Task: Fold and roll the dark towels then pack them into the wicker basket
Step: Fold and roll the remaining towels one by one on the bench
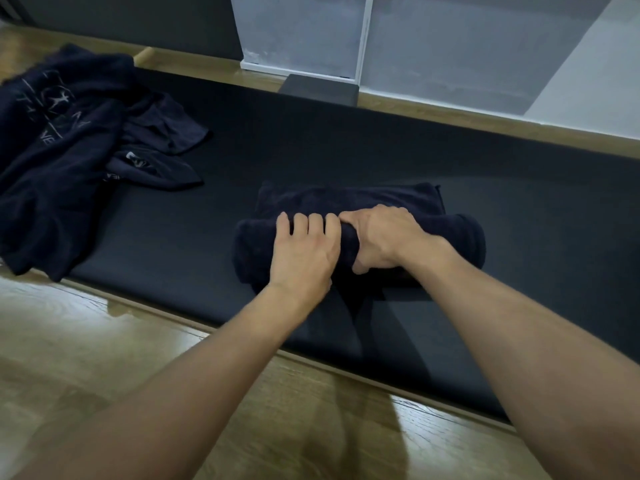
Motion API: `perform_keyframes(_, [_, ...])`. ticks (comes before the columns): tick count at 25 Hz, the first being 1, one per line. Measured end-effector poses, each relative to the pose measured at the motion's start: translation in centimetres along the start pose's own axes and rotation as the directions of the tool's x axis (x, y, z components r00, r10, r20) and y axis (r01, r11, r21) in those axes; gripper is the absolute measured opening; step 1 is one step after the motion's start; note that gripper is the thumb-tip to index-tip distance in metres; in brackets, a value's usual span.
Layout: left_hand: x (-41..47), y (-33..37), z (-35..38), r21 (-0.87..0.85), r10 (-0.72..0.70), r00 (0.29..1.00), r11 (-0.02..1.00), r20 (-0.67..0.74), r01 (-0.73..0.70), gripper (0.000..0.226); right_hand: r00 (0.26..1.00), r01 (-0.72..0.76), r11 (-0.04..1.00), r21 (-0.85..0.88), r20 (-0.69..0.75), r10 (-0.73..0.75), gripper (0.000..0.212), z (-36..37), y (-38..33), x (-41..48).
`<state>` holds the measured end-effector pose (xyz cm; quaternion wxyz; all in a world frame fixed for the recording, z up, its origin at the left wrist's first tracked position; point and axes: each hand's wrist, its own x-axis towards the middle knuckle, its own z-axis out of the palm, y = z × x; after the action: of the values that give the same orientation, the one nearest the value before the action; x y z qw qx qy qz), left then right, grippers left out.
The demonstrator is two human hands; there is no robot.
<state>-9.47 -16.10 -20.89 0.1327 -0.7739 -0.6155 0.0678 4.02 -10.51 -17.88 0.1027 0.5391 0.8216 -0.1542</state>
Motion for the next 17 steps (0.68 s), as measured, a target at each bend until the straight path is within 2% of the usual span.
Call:
perform_keyframes(2, [1.0, -1.2, -0.4, -0.086, 0.068, 0.996, 0.994, 0.050, -0.064, 0.070, 0.984, -0.047, 0.992, 0.116, 0.174, 0.027, 0.055, -1.2, 0.3, 0.9])
perform_keyframes(4, [2.7, -2.7, -1.1, -0.247, 0.184, 0.966, 0.959, 0.181, -0.137, 0.065, 0.975, -0.074, 0.986, 0.148, 0.217, 0.040, 0.062, -1.6, 0.1, 0.7])
perform_keyframes(5, [3.6, -3.2, -1.5, -0.304, 0.228, 0.945, 0.941, 0.236, -0.151, 0.063, 0.986, -0.063, 0.993, 0.099, 0.160, 0.047, 0.072, -1.1, 0.0, 0.1])
perform_keyframes(7, [5.2, -3.9, -1.6, -0.368, 0.272, 0.886, 0.921, 0.377, -0.127, 0.062, 0.991, -0.091, 0.987, -0.132, -0.106, 0.077, 0.100, 1.6, 0.1, -1.7])
perform_keyframes(8, [6.2, -4.0, -1.7, -0.395, 0.282, 0.845, 0.914, 0.454, -0.093, 0.064, 0.970, -0.125, 0.963, -0.240, -0.236, 0.068, 0.107, 3.1, -0.1, -2.6])
perform_keyframes(9, [6.9, -4.0, -1.7, -0.408, 0.291, 0.806, 0.911, 0.515, -0.067, 0.068, 0.949, -0.149, 0.941, -0.302, -0.310, 0.051, 0.107, 4.0, -0.3, -3.2])
perform_keyframes(11, [7.4, -3.7, -2.1, -0.365, 0.241, 0.778, 0.931, 0.581, -0.015, 0.081, 0.951, -0.122, 0.951, -0.285, -0.309, 0.029, 0.093, 3.8, 0.1, -2.6])
perform_keyframes(13, [5.8, -2.7, -1.8, -0.237, 0.129, 0.869, 0.971, 0.478, -0.013, 0.092, 0.979, -0.051, 0.984, -0.171, -0.203, 0.015, 0.071, 1.9, 0.6, -1.5])
perform_keyframes(15, [2.8, -1.3, -0.4, -0.068, 0.052, 0.987, 0.997, 0.152, -0.042, 0.097, 0.999, -0.005, 0.999, -0.047, -0.051, 0.003, 0.057, -0.2, 1.3, -0.3])
perform_keyframes(17, [1.3, -0.8, 0.7, 0.022, 0.067, 0.995, 0.998, -0.067, -0.066, 0.089, 0.991, -0.015, 0.998, 0.066, 0.135, 0.006, 0.058, -2.0, 1.9, 0.9])
